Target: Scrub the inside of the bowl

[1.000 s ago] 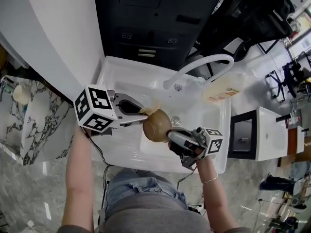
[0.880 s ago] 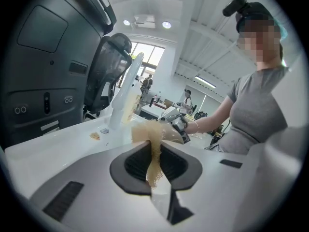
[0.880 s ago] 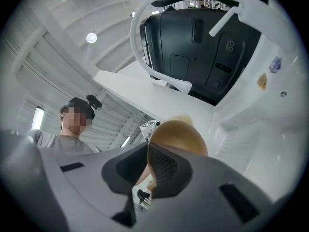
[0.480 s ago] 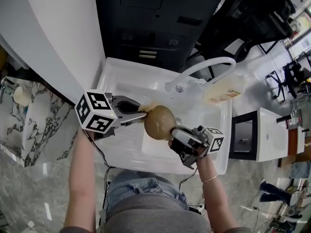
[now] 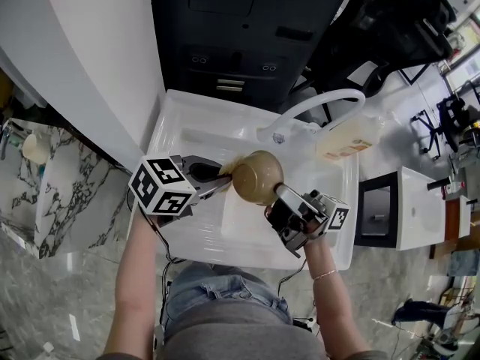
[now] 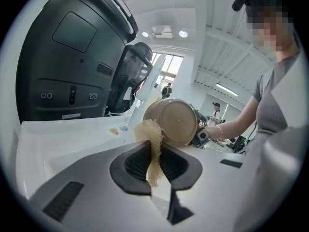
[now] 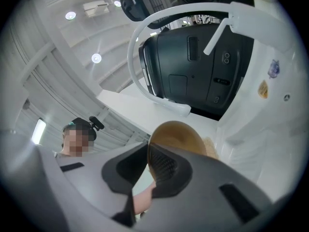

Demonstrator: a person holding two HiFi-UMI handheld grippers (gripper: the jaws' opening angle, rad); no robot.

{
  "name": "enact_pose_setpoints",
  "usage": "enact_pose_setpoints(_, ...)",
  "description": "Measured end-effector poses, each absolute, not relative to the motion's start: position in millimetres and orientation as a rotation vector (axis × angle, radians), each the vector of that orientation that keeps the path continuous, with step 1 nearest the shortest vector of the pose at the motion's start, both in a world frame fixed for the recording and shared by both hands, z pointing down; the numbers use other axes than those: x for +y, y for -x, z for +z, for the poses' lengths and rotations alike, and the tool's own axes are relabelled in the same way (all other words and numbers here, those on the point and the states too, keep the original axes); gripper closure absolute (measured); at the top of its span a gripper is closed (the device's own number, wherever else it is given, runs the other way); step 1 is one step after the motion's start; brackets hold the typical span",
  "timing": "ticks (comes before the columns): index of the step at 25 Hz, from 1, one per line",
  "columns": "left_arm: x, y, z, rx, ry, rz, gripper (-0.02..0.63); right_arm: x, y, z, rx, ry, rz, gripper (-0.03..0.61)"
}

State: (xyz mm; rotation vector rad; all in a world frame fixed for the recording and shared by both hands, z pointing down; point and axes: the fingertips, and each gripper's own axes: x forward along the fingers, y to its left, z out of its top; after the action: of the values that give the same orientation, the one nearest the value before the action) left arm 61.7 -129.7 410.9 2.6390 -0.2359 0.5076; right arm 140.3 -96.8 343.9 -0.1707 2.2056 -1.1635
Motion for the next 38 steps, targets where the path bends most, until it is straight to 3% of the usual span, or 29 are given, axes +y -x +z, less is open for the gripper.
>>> enact_pose_setpoints(38,-57.2,-113.0,417.7,-0.126,-2.677,0.642,0.568,-121.4,-149.6,376.3,1.913,0.538,-1.247,0.551)
